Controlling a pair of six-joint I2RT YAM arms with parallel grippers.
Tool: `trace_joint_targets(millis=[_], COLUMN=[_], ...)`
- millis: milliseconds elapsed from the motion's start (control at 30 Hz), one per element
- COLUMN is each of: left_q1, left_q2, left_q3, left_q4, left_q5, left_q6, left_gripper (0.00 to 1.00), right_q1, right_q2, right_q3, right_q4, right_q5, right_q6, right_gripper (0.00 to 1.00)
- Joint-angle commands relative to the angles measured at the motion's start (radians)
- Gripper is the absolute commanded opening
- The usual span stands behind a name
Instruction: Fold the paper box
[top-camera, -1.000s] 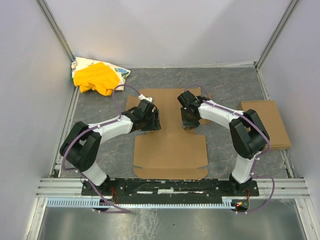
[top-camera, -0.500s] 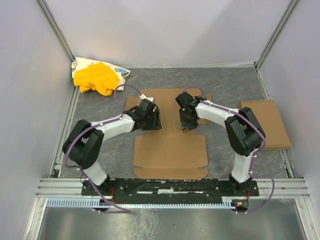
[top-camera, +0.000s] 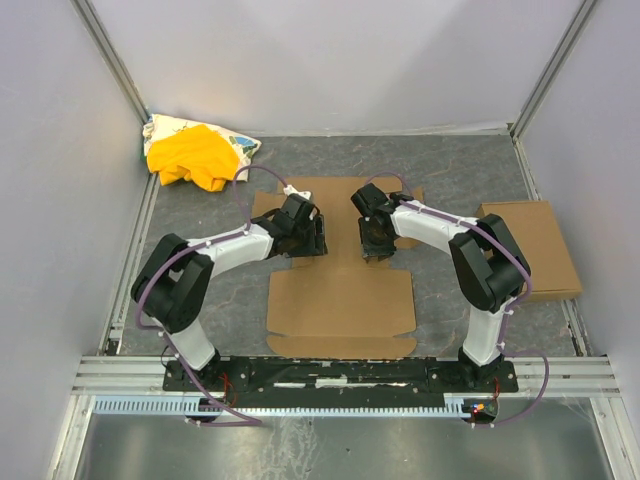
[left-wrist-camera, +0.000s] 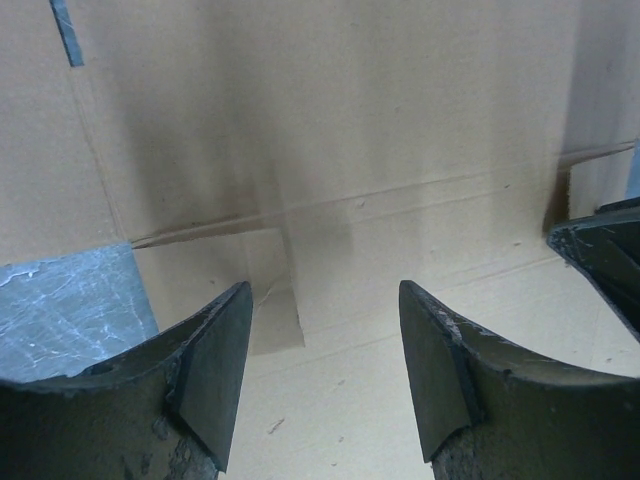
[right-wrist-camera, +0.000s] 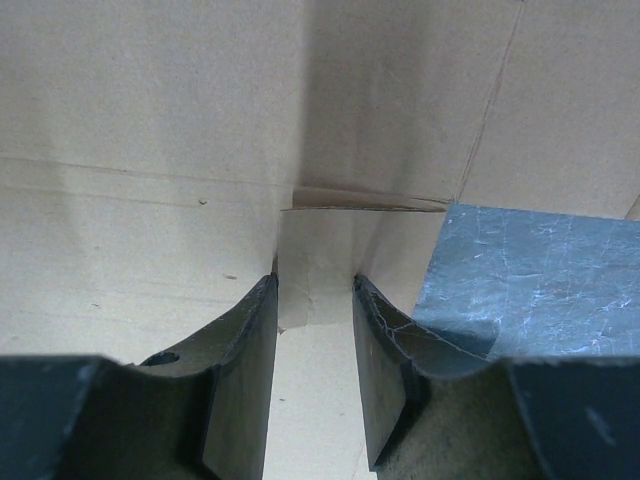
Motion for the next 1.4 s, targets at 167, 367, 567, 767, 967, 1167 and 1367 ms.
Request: trace_joint_targets(millis=[167,367,567,767,967,1167,1367], left_q1=[-0.003,-0.003,-0.002,0.015,0.091,0.185,0.257], left_q2=[0.018,-0.061,-0.166,-0.237,-0.286,-0.264,-0.122], left_q3=[0.024,0.066,0.118,0.187,0.231,0.301,0.440], left_q4=[0.008,-0.063,-0.142,-0.231,-0.271,-0.292,-0.307], left_q5=[0.009,-0.039,-0.115,-0.197,-0.204,-0.148,-0.059], left_q6=[-0.009,0.015,0.031,0.066,0.098,0.108,0.123], left_gripper=[0.67,0.68,0.69,0.73,0.74,0.74,0.72], right_q1=[0.005,0.004,0.003,-0.021,-0.149,-0.334,-0.398], right_q2=[0.017,-0.063,-0.127,-0.130,-0.133,-0.056,0.171], right_q3=[0.023,0.065,0.166,0.324,0.463,0.589,0.801], right_q4=[0.018,-0.052,-0.147,-0.261,-0.349,-0.404,-0.491], right_q5=[-0.019,0.026,0.106,0.192,0.196,0.120,0.023], right_q6=[0.012,0.014,0.015,-0.011,-0.052,-0.095,-0.190], right_gripper=[0.42,0.43,0.49,0.57,0.59,0.58,0.54])
